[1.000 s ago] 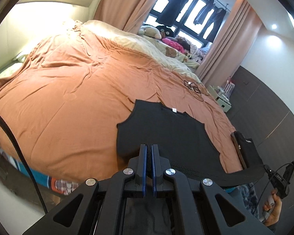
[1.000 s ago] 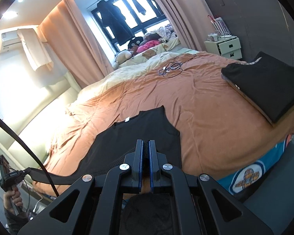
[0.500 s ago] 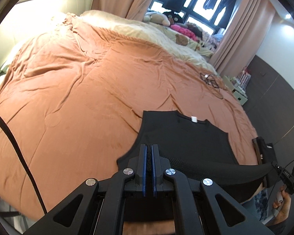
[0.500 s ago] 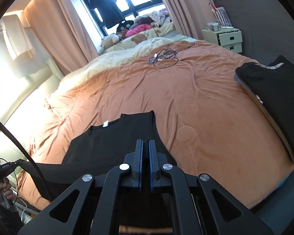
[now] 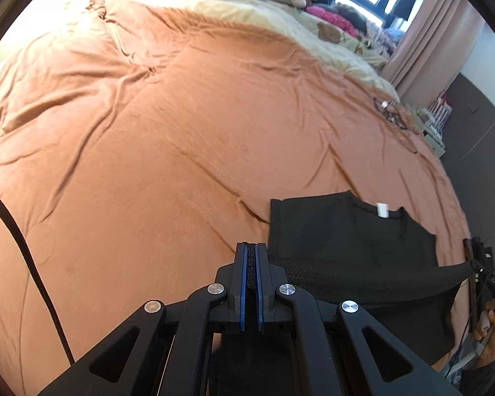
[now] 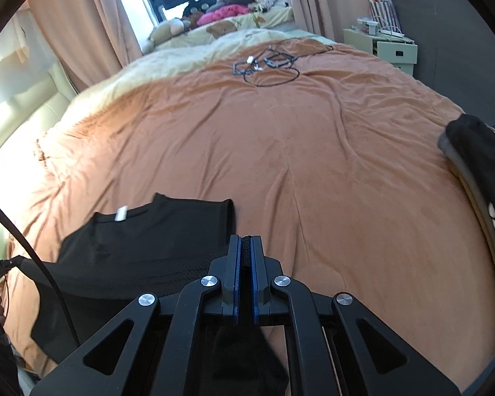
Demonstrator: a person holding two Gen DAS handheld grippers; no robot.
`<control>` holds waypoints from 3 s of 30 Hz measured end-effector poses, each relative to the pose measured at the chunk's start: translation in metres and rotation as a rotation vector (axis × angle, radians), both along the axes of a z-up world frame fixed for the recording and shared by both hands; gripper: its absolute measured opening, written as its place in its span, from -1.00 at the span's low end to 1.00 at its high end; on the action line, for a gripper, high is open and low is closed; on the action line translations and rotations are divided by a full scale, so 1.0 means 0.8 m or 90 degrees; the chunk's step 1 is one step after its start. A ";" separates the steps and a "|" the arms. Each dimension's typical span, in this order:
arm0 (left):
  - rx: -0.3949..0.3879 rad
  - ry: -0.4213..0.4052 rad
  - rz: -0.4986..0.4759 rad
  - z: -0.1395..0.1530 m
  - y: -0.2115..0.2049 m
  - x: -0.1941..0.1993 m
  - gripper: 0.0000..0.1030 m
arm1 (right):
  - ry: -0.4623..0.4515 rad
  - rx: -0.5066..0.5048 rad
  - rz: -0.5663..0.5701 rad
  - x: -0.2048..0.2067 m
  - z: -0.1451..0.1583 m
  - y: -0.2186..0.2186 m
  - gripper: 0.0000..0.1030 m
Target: Fold small clothes
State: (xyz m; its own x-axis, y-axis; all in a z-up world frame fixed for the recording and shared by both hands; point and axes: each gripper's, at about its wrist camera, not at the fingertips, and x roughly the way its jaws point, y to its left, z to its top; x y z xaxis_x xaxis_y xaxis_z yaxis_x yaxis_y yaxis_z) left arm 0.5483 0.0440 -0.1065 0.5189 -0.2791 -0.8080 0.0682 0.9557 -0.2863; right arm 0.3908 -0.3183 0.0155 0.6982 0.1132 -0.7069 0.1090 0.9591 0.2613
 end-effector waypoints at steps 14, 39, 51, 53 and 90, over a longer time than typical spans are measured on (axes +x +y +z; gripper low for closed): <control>0.077 0.045 0.005 -0.058 -0.032 0.095 -0.78 | 0.076 -0.049 -0.047 0.108 -0.037 0.002 -0.75; 0.256 0.040 -0.123 -0.090 -0.073 0.122 0.19 | 0.146 -0.237 0.081 0.176 -0.114 0.068 -0.11; 0.129 0.031 -0.129 -0.088 -0.057 0.136 -0.85 | 0.115 -0.144 0.124 0.177 -0.158 0.049 -0.91; 0.141 0.019 -0.131 -0.081 -0.060 0.132 -0.88 | 0.103 -0.135 0.124 0.177 -0.152 0.048 -0.97; 0.093 0.071 -0.074 -0.057 -0.018 0.041 -0.26 | 0.129 -0.064 0.100 0.092 -0.155 0.047 0.23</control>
State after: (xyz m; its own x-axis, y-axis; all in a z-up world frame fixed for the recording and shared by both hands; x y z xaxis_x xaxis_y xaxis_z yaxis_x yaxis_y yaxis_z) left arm 0.5808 0.0296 -0.1524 0.3946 -0.2072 -0.8952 0.1558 0.9752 -0.1570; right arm 0.4646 -0.2803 -0.1089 0.5204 0.1308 -0.8438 -0.0022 0.9884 0.1518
